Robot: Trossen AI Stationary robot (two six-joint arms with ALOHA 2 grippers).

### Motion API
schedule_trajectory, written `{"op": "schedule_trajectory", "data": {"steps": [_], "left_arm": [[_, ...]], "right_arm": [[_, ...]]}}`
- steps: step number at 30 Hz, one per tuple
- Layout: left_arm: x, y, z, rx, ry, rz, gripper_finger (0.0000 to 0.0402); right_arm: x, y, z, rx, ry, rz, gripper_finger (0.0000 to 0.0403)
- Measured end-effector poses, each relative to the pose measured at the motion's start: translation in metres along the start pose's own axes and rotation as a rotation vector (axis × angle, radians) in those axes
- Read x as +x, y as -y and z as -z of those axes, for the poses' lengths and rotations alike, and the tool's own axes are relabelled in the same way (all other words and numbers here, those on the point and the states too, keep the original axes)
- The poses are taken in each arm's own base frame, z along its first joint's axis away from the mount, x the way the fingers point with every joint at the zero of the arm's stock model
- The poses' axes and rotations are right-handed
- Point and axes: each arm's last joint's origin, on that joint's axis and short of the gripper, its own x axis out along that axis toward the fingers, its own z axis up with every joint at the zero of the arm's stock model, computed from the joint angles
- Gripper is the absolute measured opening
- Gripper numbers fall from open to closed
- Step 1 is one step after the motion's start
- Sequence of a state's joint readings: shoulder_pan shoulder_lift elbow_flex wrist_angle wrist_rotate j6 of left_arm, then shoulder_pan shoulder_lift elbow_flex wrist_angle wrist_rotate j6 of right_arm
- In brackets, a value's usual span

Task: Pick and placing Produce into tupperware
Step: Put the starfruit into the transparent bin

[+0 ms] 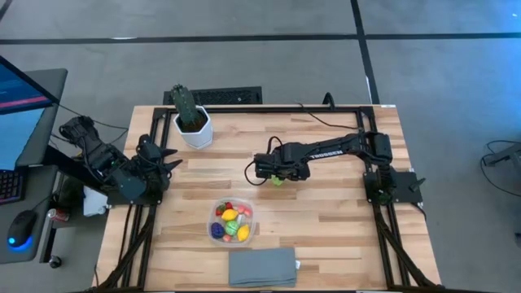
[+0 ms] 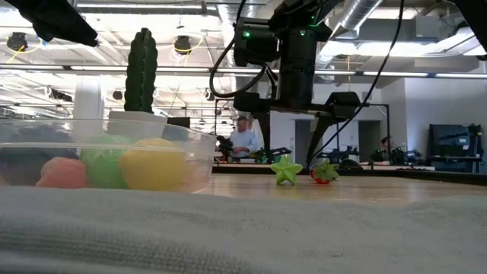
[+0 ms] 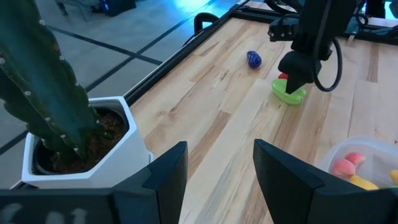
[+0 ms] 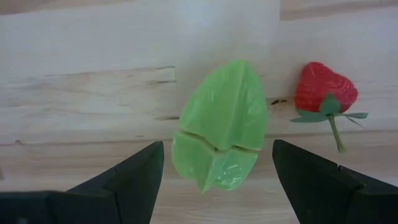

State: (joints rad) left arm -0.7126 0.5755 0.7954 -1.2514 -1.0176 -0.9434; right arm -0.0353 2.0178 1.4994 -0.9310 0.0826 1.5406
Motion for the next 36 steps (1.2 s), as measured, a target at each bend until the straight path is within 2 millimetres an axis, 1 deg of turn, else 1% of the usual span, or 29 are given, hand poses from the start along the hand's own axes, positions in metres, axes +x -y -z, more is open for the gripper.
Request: {"op": "schedule_trajectory", "data": {"steps": [10,27,36], "left_arm": [[0.000,0.000,0.000,-0.003,-0.001,0.001,0.0174],[0.000,0.000,0.000,0.000,0.011,-0.008,0.0174],[0.000,0.000,0.000,0.002,0.013,-0.010,0.0174]], "right_arm": [[0.001,0.001,-0.012,0.008,0.008,0.002,0.0322],[0.002,0.001,-0.020,-0.005,0.002,0.003,0.0322],[0.002,0.001,-0.020,-0.021,-0.001,0.003,0.0322]]}}
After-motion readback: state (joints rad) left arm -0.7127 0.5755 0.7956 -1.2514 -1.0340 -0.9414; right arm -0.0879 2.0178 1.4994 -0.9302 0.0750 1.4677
